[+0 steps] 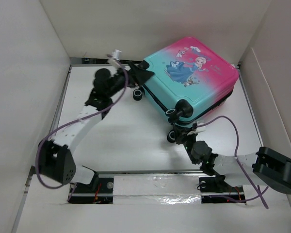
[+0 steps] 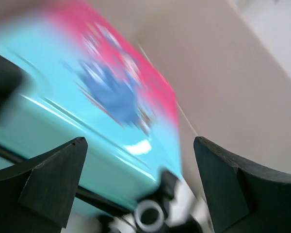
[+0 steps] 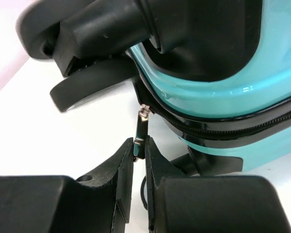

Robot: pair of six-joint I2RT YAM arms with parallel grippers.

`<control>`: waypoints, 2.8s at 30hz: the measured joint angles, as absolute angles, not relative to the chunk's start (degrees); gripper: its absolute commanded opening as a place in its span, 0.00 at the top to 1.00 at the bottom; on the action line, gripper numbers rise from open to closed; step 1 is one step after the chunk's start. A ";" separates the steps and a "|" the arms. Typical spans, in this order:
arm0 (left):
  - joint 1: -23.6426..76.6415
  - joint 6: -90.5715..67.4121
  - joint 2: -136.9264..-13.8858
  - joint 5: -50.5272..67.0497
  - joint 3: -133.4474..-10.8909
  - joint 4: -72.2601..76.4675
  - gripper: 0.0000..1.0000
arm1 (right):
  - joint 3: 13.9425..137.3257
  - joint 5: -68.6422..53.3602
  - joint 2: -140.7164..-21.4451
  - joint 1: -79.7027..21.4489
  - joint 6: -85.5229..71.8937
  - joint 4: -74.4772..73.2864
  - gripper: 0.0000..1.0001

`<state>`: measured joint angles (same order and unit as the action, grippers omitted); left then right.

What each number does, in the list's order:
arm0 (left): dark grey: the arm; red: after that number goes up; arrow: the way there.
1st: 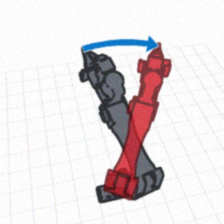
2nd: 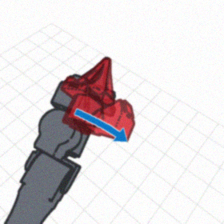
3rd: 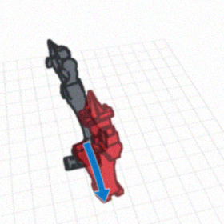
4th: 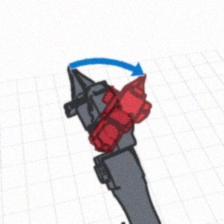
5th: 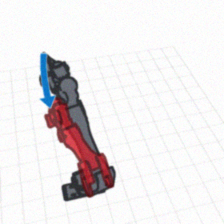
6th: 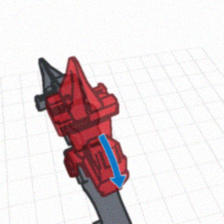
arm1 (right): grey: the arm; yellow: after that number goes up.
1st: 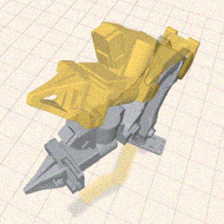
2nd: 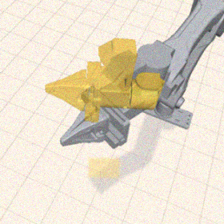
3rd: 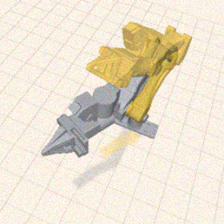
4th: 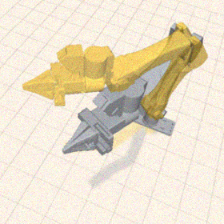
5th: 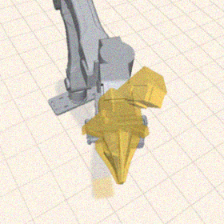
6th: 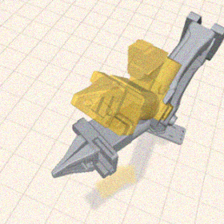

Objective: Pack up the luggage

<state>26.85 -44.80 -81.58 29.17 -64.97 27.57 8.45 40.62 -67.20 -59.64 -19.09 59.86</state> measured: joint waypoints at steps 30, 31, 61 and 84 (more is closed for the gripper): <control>21.85 7.18 -90.19 15.31 -75.99 -11.40 0.05 | 2.46 31.77 -11.09 -61.60 -24.25 5.32 1.00; 22.09 7.25 -90.32 15.22 -75.66 -11.03 0.07 | 2.57 31.66 -12.40 -61.60 -24.25 5.91 1.00; 30.65 -2.26 -84.09 8.88 -56.62 13.32 1.00 | 10.35 20.12 -18.02 -39.11 -20.67 -1.48 1.00; 47.11 -20.16 -70.43 -2.70 -37.98 24.49 1.00 | 16.34 -0.14 -44.34 -27.79 -10.83 16.12 1.00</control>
